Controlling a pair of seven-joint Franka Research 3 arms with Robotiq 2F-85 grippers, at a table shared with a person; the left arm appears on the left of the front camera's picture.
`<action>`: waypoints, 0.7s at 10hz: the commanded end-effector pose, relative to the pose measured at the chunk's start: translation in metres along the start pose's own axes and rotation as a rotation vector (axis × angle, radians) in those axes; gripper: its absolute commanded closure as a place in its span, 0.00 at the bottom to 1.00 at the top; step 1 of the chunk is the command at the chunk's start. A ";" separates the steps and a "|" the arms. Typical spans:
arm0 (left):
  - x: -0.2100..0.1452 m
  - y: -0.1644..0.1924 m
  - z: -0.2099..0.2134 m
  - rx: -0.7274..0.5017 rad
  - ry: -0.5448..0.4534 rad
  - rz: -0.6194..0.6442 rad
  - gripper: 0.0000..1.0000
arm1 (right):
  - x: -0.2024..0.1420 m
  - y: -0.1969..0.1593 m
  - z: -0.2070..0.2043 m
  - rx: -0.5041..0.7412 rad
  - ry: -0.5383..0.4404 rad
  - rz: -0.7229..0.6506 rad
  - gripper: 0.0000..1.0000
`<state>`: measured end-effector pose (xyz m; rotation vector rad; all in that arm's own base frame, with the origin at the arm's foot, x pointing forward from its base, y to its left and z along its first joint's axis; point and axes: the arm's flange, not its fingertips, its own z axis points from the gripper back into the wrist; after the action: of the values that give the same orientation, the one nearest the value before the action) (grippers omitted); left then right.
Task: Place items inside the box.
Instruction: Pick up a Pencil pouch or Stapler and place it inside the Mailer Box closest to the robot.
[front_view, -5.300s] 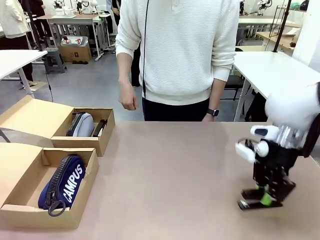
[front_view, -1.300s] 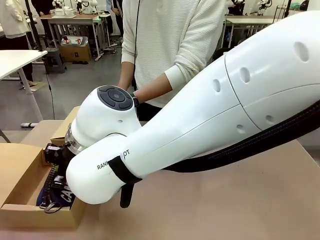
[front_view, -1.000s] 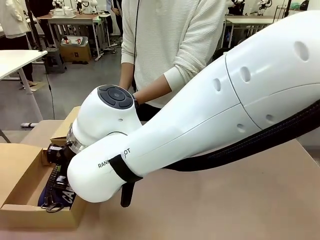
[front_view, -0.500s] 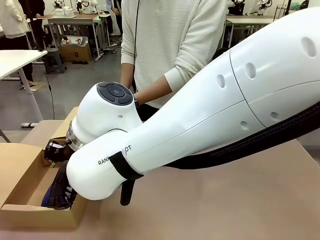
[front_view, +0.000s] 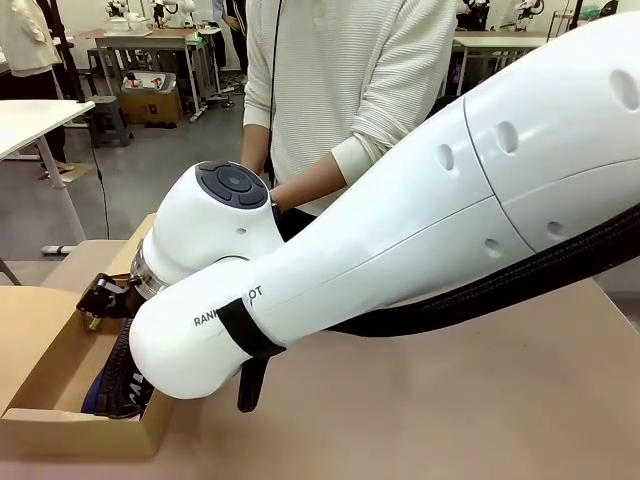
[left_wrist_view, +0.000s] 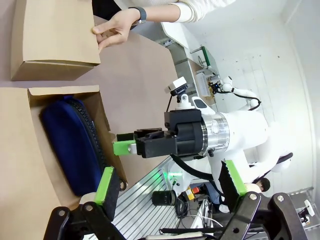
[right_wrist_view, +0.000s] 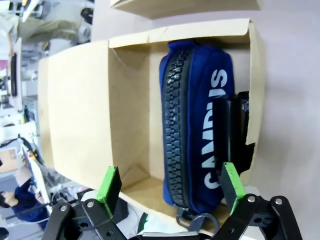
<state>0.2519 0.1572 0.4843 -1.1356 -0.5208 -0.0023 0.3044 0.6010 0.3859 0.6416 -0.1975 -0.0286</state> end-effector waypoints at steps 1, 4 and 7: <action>0.000 -0.001 0.000 -0.009 -0.013 -0.002 0.00 | 0.000 -0.008 0.024 0.086 0.081 -0.001 0.00; 0.000 -0.001 0.000 -0.009 -0.013 -0.002 0.00 | 0.014 -0.056 0.134 0.254 0.351 0.015 0.00; 0.000 -0.001 0.000 -0.009 -0.013 -0.002 0.00 | 0.008 -0.118 0.209 0.313 0.461 0.008 0.00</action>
<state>0.2518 0.1574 0.4844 -1.1357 -0.5213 -0.0018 0.2862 0.5068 0.4930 0.9697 0.1586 0.1896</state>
